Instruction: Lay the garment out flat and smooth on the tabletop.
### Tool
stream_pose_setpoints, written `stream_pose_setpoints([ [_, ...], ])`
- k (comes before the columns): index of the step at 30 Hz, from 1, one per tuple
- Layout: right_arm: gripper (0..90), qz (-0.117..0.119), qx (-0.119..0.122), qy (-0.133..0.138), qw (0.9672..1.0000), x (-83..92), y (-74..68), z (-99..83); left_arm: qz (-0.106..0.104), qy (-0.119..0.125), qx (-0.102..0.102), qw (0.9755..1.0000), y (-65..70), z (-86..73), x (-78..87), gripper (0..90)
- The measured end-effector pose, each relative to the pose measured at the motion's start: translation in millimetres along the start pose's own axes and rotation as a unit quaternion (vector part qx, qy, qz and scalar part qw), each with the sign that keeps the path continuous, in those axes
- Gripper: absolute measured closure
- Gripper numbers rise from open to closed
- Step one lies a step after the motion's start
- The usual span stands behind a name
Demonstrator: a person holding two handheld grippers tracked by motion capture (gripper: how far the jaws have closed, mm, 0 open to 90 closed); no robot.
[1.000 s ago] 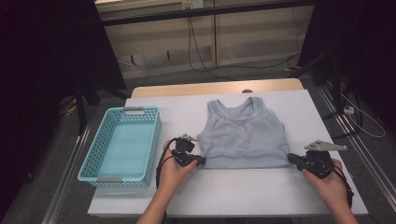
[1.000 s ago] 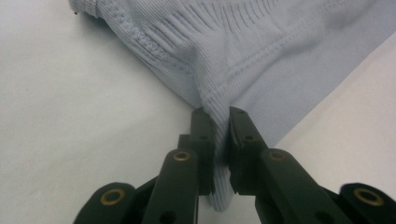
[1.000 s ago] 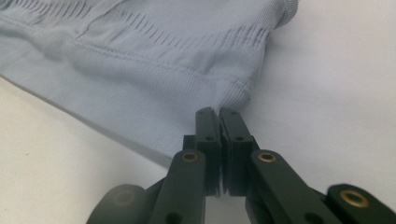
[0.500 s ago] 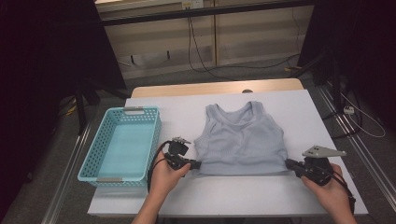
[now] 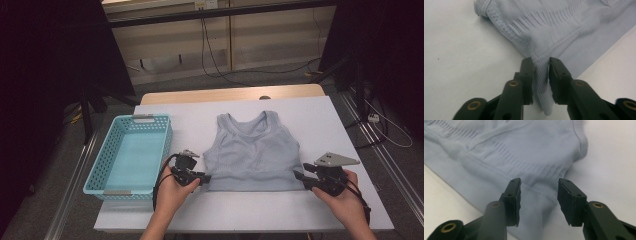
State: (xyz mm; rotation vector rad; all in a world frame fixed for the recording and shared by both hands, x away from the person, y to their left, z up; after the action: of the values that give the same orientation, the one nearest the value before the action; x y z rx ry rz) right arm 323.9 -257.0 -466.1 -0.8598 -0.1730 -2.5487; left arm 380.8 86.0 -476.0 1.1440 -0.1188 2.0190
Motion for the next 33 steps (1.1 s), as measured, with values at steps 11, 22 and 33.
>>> stream_pose_setpoints([
  [11, 37.3, -0.003, 0.030, 0.030, 0.9991, -40.0, -2.8, 47.9, 0.030, 0.026, -0.019, 0.9990, -6.1, 2.9, -5.3, 27.2],
  [22, 33.2, -0.014, 0.039, 0.015, 0.9990, -81.8, -7.6, 91.0, 0.027, 0.027, -0.031, 0.9988, -6.4, 1.8, -8.0, 21.1],
  [33, 42.4, 0.009, 0.045, -0.009, 0.9989, -125.8, -19.4, 105.2, 0.023, 0.032, -0.029, 0.9988, -4.5, 4.0, -9.5, 20.0],
])
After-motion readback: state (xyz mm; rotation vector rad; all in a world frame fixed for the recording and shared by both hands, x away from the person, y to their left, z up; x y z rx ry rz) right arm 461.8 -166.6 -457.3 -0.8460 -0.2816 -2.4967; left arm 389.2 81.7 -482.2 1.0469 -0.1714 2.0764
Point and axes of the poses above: each handheld gripper's, and its own axes: x roughly backward along the jaws, z roughly out of its top, y roughly to its right, the point moved 6 cm from there along -x, roughly forward along the jaws, and after that the axes turned 2 degrees about y, right-handed, at the moved point
